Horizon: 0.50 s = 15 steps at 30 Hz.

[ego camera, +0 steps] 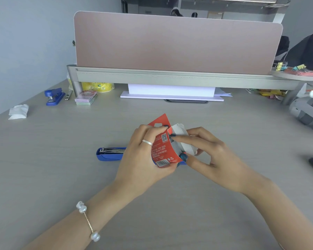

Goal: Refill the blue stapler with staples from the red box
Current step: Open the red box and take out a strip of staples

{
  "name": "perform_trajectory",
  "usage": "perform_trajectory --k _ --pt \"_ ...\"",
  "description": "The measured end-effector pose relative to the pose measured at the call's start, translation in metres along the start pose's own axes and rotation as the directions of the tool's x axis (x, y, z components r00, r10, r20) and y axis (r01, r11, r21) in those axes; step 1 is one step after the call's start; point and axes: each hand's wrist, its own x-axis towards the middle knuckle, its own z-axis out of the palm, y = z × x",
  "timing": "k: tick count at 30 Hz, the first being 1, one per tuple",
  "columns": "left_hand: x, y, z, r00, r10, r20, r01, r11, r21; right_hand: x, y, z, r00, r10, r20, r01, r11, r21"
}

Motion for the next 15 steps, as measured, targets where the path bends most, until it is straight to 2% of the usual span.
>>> perform_trajectory --k 6,9,12,15 --pt "-0.003 0.000 0.002 0.998 0.059 0.031 -0.061 0.997 0.038 0.001 0.001 -0.001 0.999 -0.009 0.038 0.012 0.996 -0.093" --pt "-0.004 0.000 0.005 0.998 0.056 0.039 -0.057 0.998 0.040 0.001 0.000 -0.002 1.000 -0.025 -0.016 0.023 0.996 -0.084" --pt "-0.002 0.001 0.003 0.999 0.009 0.038 -0.009 1.000 0.007 0.001 -0.003 -0.003 0.992 -0.013 -0.124 0.012 1.000 -0.006" --pt "-0.002 0.002 0.000 0.998 -0.026 0.056 0.027 1.000 -0.008 0.003 -0.009 -0.005 0.981 0.024 -0.192 0.011 0.984 0.177"
